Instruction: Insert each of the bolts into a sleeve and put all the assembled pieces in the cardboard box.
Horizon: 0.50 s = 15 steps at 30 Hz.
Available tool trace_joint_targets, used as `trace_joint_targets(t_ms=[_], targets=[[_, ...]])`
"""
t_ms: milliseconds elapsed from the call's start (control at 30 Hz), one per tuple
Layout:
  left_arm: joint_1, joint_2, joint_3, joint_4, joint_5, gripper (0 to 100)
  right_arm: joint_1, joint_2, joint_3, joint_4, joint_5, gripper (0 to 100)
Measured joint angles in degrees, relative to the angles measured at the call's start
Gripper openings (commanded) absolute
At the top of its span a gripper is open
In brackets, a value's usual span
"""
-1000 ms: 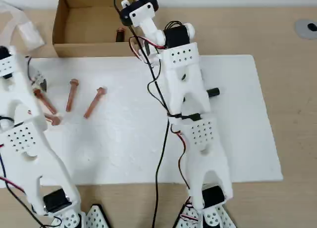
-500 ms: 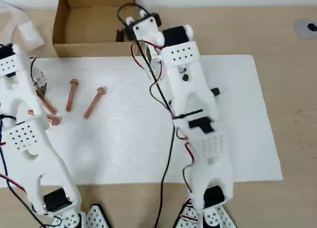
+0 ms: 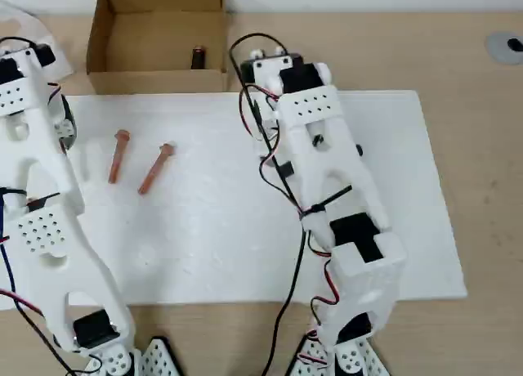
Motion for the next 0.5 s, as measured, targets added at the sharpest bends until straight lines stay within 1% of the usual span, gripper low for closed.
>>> trace_joint_targets(t_ms=[167,333,500], targets=[[0.09,0.00,0.00,0.09,-0.79,1,0.00,2.73,0.62,-1.67,-10.11,14.9],[0.26,0.00,0.00,0.09,-4.48,1,0.00,5.63,0.70,-1.93,-14.95,14.9],[0.26,0.00,0.00,0.09,-8.18,1,0.00,6.95,0.70,-1.93,-18.02,14.9]])
